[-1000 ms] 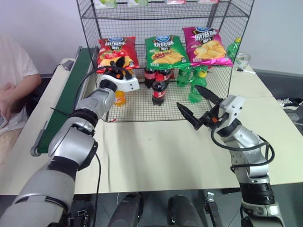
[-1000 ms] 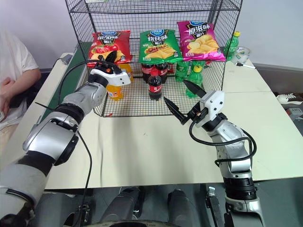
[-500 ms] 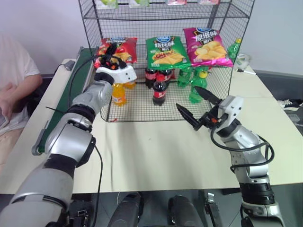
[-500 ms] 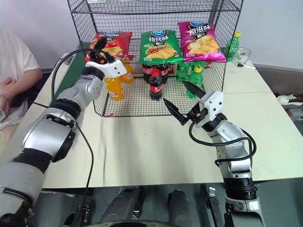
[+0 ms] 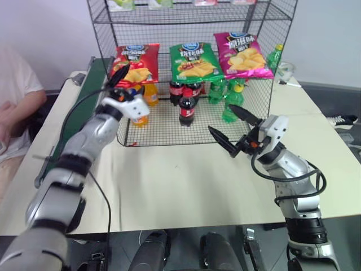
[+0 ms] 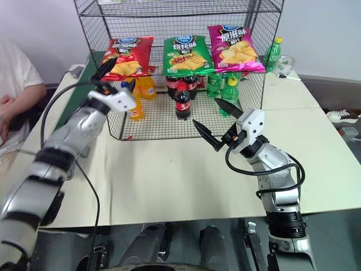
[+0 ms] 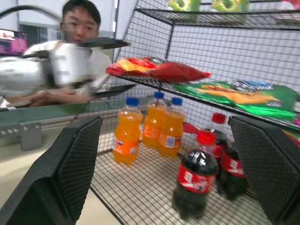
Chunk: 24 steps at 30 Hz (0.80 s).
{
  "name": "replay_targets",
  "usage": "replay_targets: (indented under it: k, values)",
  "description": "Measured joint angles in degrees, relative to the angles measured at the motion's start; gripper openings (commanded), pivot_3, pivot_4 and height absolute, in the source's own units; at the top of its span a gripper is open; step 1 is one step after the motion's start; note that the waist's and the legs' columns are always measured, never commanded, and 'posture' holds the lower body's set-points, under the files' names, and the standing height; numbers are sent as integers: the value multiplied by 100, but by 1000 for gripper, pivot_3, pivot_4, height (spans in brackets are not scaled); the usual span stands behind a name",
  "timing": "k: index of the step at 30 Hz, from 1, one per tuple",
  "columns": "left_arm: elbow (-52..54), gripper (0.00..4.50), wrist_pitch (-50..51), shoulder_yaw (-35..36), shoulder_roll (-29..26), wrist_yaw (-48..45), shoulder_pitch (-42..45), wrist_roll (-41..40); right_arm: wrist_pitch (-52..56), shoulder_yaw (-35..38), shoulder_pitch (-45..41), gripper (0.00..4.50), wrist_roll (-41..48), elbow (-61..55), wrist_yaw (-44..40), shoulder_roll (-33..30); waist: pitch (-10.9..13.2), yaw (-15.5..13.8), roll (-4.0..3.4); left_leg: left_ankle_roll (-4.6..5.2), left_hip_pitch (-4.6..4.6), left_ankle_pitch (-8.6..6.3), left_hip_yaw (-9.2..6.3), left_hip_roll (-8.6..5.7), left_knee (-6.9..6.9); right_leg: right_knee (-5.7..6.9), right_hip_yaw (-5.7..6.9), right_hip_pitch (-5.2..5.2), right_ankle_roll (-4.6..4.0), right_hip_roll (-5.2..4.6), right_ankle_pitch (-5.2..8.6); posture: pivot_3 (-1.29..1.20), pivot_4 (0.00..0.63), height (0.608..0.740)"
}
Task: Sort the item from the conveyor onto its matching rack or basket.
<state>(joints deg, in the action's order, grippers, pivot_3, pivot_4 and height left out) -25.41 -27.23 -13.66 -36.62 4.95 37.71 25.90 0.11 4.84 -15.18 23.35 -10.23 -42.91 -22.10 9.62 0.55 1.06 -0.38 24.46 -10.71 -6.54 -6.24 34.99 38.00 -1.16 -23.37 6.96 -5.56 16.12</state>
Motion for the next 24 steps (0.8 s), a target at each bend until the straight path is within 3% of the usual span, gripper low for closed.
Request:
replay_targets:
  k: [6,10,12,18,24]
  values:
    - [2179,4262,329,667,-322,-1341,-1241,-1385,-2,20,41,4500,2,43,-80,-100,-4,6,-11,1,-7,-1,-1,2,-4,-2,-1,5,-3,-2,0,0,150,740]
    - [3419,4262,1778,1308,-327,-2907,-2859,-4308,7,127,147,4500,66,49,-290,-361,-7,53,-26,7,-8,-8,5,8,-3,-10,-14,7,-4,-9,1,0,150,740]
    - [3609,4262,2441,1667,-438,-3340,-3417,-5175,26,286,290,4500,131,51,-441,-587,-4,28,-27,7,-7,-9,-1,11,-2,-9,-11,8,-6,-5,1,0,150,740]
    - [3882,4262,3506,2903,-870,-3941,-4435,-5972,313,815,1063,4500,626,-77,-1106,-1432,-3,-95,-31,12,-11,-13,-2,10,3,-35,-7,31,-30,-9,15,0,150,740]
    - [3600,4262,3537,3707,-956,-4607,-4882,-6005,475,1532,2049,4500,928,-186,-1839,-2134,-2,-125,-33,2,-21,-24,1,20,1,-66,-4,58,-44,-10,19,0,150,740]
